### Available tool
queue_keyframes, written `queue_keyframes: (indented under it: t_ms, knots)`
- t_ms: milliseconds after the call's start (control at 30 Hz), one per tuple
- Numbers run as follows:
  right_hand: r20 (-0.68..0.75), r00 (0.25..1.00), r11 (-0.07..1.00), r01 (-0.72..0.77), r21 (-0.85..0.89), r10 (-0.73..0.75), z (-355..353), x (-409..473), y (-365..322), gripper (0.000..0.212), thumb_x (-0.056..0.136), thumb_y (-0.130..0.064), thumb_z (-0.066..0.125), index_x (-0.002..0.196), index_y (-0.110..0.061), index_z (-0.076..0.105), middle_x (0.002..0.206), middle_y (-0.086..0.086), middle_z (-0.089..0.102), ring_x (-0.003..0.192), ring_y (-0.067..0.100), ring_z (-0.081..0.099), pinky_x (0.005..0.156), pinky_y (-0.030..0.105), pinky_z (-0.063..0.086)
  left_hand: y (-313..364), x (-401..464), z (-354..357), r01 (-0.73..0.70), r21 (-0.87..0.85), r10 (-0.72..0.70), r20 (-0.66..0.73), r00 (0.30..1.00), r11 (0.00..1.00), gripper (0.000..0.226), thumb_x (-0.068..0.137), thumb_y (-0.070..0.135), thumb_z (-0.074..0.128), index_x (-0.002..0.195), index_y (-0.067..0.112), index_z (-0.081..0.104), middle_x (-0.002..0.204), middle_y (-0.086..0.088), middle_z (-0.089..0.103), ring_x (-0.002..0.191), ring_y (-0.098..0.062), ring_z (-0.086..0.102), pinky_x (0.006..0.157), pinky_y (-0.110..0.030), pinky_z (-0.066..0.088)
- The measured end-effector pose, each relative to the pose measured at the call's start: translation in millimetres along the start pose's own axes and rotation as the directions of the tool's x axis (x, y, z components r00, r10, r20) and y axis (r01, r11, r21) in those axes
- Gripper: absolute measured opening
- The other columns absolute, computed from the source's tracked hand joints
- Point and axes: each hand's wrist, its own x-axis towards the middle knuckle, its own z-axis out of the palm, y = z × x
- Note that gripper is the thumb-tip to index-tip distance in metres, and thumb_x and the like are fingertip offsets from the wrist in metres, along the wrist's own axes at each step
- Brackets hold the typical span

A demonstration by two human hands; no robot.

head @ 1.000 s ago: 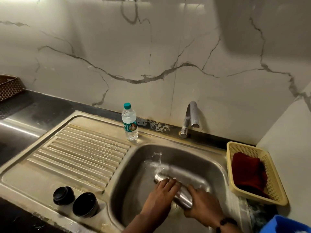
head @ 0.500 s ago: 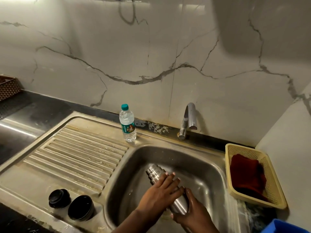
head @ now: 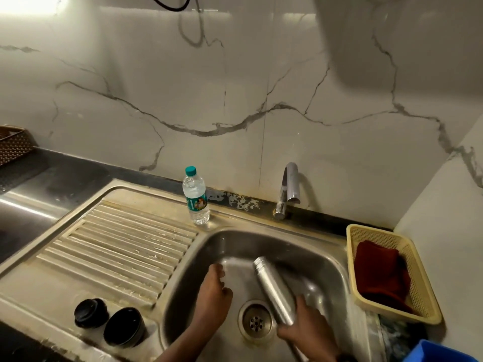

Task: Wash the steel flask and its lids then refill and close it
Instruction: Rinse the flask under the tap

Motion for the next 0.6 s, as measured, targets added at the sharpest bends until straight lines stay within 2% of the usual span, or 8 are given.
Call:
queue_keyframes:
  t_ms: [67, 133, 200, 233, 333, 400, 500, 600]
  knots:
    - [0.067, 0.992, 0.974, 0.12, -0.191, -0.11, -16.2, -0.3, -3.1, 0.083, 0.066, -0.048, 0.072, 0.14, -0.033, 0.036, 0.134, -0.003, 0.055, 0.118, 0.02, 0.055, 0.089, 0.03, 0.044, -0.8, -6.4, 1.8, -0.174, 0.18, 0.151, 0.133, 0.98, 0.968, 0.074, 0.084, 0.014, 0.069, 0.149, 0.012, 0.035, 0.149, -0.004, 0.046, 0.138, -0.023, 0.045, 0.114, -0.029, 0.035]
    - [0.103, 0.974, 0.911, 0.225, -0.347, -0.201, -32.4, -0.3, -13.9, 0.072, 0.068, -0.045, 0.073, 0.132, -0.029, 0.044, 0.132, -0.002, 0.056, 0.117, 0.023, 0.055, 0.092, 0.031, 0.042, 9.7, -13.0, 4.6, -0.402, 0.389, 0.299, 0.3, 0.906, 0.829, 0.085, 0.087, 0.03, 0.069, 0.156, 0.018, 0.022, 0.161, 0.001, 0.027, 0.149, -0.018, 0.026, 0.119, -0.024, 0.018]
    - [0.106, 0.963, 0.86, 0.269, -0.433, -0.248, -52.2, 2.1, -31.6, 0.068, 0.073, -0.042, 0.074, 0.132, -0.024, 0.045, 0.13, 0.001, 0.057, 0.115, 0.025, 0.056, 0.091, 0.033, 0.043, 24.1, -17.2, 11.8, -0.56, 0.451, 0.403, 0.401, 0.823, 0.695, 0.089, 0.084, 0.035, 0.07, 0.156, 0.022, 0.021, 0.163, 0.004, 0.024, 0.15, -0.017, 0.022, 0.12, -0.029, 0.016]
    - [0.112, 0.956, 0.824, 0.291, -0.486, -0.272, -64.1, 3.2, -41.1, 0.067, 0.075, -0.041, 0.074, 0.132, -0.022, 0.044, 0.128, 0.003, 0.058, 0.113, 0.025, 0.057, 0.09, 0.034, 0.044, 31.0, -18.0, 16.3, -0.592, 0.446, 0.441, 0.401, 0.803, 0.672, 0.089, 0.081, 0.036, 0.073, 0.154, 0.023, 0.025, 0.159, 0.005, 0.029, 0.146, -0.019, 0.028, 0.119, -0.031, 0.021]
    - [0.168, 0.918, 0.672, 0.38, -0.635, -0.36, -104.3, 2.2, -70.3, 0.061, 0.08, -0.039, 0.074, 0.13, -0.018, 0.046, 0.122, 0.006, 0.06, 0.109, 0.026, 0.058, 0.091, 0.037, 0.042, 45.3, -11.7, 18.9, -0.543, 0.351, 0.479, 0.257, 0.84, 0.763, 0.073, 0.076, 0.042, 0.073, 0.14, 0.025, 0.041, 0.138, 0.007, 0.047, 0.126, -0.017, 0.046, 0.099, -0.034, 0.048]
    - [0.185, 0.896, 0.609, 0.414, -0.676, -0.404, -129.9, 0.2, -86.9, 0.061, 0.08, -0.041, 0.075, 0.129, -0.018, 0.047, 0.121, 0.006, 0.061, 0.11, 0.026, 0.057, 0.091, 0.039, 0.042, 55.4, -4.4, 10.6, -0.557, 0.26, 0.53, 0.173, 0.83, 0.788, 0.069, 0.075, 0.044, 0.073, 0.135, 0.023, 0.046, 0.129, 0.005, 0.053, 0.116, -0.015, 0.051, 0.09, -0.036, 0.053]
    - [0.145, 0.88, 0.671, 0.442, -0.595, -0.451, -171.0, -3.1, -101.9, 0.065, 0.075, -0.05, 0.077, 0.127, -0.023, 0.049, 0.123, 0.002, 0.058, 0.112, 0.023, 0.055, 0.093, 0.039, 0.045, 67.8, 5.7, -8.5, -0.551, 0.118, 0.541, 0.109, 0.834, 0.826, 0.072, 0.073, 0.043, 0.078, 0.136, 0.027, 0.047, 0.126, 0.007, 0.056, 0.111, -0.009, 0.055, 0.092, -0.029, 0.051]
    - [0.116, 0.87, 0.777, 0.483, -0.405, -0.48, -206.8, -5.8, -104.3, 0.072, 0.074, -0.05, 0.078, 0.132, -0.022, 0.045, 0.122, 0.003, 0.057, 0.106, 0.021, 0.056, 0.09, 0.039, 0.052, 71.6, 11.2, -26.8, -0.481, -0.037, 0.482, 0.083, 0.872, 0.876, 0.074, 0.066, 0.047, 0.086, 0.129, 0.034, 0.049, 0.122, 0.018, 0.059, 0.107, 0.002, 0.058, 0.091, -0.02, 0.051]
